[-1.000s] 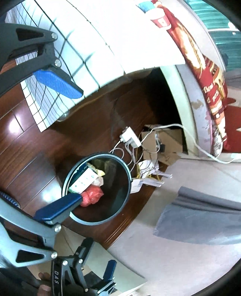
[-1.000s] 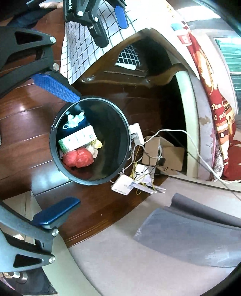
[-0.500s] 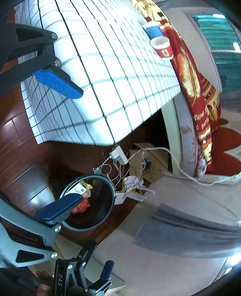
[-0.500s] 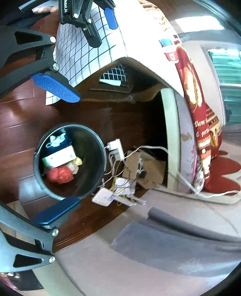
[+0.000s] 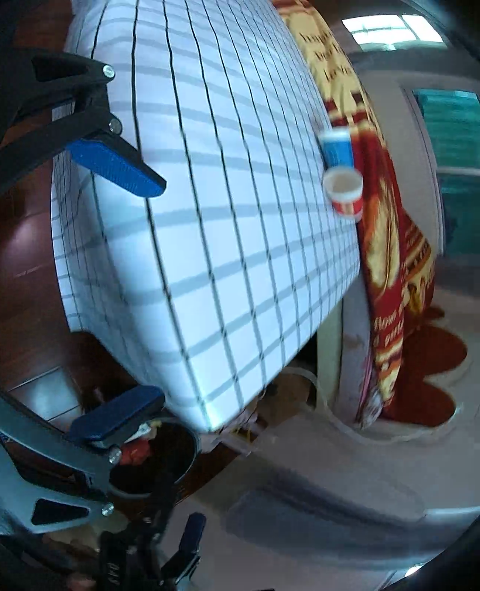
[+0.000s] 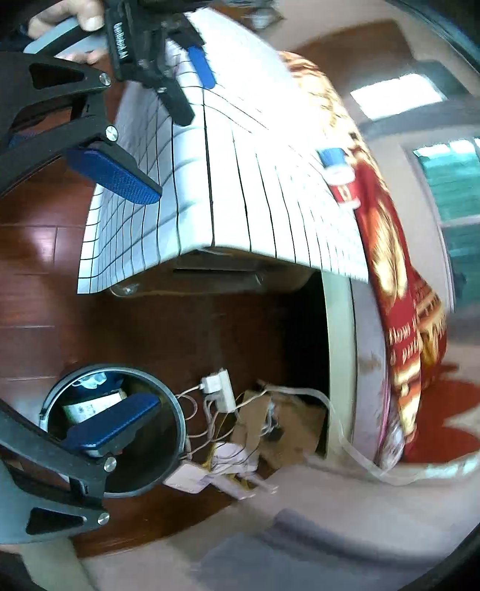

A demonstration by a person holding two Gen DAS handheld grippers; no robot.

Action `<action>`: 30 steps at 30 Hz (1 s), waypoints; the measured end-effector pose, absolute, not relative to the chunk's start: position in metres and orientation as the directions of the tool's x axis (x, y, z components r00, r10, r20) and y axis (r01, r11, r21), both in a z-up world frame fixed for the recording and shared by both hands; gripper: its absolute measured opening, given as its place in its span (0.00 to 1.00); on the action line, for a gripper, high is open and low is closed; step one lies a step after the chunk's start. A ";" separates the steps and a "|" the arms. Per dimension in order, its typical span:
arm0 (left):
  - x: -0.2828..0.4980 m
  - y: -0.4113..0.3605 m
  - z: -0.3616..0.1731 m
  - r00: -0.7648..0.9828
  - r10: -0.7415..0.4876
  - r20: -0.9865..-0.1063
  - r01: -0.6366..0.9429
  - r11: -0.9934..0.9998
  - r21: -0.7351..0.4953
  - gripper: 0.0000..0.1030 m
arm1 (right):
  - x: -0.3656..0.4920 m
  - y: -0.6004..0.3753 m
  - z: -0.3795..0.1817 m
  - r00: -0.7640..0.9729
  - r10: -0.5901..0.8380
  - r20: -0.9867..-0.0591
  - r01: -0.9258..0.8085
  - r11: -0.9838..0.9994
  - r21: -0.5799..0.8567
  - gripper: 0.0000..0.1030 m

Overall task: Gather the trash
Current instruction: 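Move both tools back from the bin to the cups on the table, then grasp the blue paper cup with the left gripper while the right gripper grasps the red paper cup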

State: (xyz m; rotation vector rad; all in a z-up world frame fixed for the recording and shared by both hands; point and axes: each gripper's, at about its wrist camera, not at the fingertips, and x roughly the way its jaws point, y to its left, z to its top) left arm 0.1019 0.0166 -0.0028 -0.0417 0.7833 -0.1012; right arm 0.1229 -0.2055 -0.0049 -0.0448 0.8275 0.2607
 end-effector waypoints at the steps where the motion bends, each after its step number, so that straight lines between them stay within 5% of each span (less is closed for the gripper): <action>1: 0.103 0.026 -0.002 0.707 -0.095 -0.701 0.055 0.995 -0.080 0.99 | 0.124 -0.197 -0.002 0.654 0.196 -0.730 -0.253 0.967 0.033 1.00; 20: 0.187 0.186 0.027 0.739 0.129 -0.661 -0.177 0.984 -0.007 0.99 | 0.248 -0.037 0.051 0.684 0.306 -0.662 -0.432 0.901 -0.030 0.99; 26: 0.225 0.208 0.013 0.725 0.137 -0.675 -0.187 0.982 -0.001 0.99 | 0.312 0.008 0.039 0.664 0.328 -0.672 -0.460 0.888 -0.021 0.82; 30: 0.251 0.218 0.009 0.723 0.124 -0.680 -0.176 0.984 -0.008 0.88 | 0.352 0.038 0.031 0.649 0.346 -0.678 -0.484 0.875 -0.016 0.75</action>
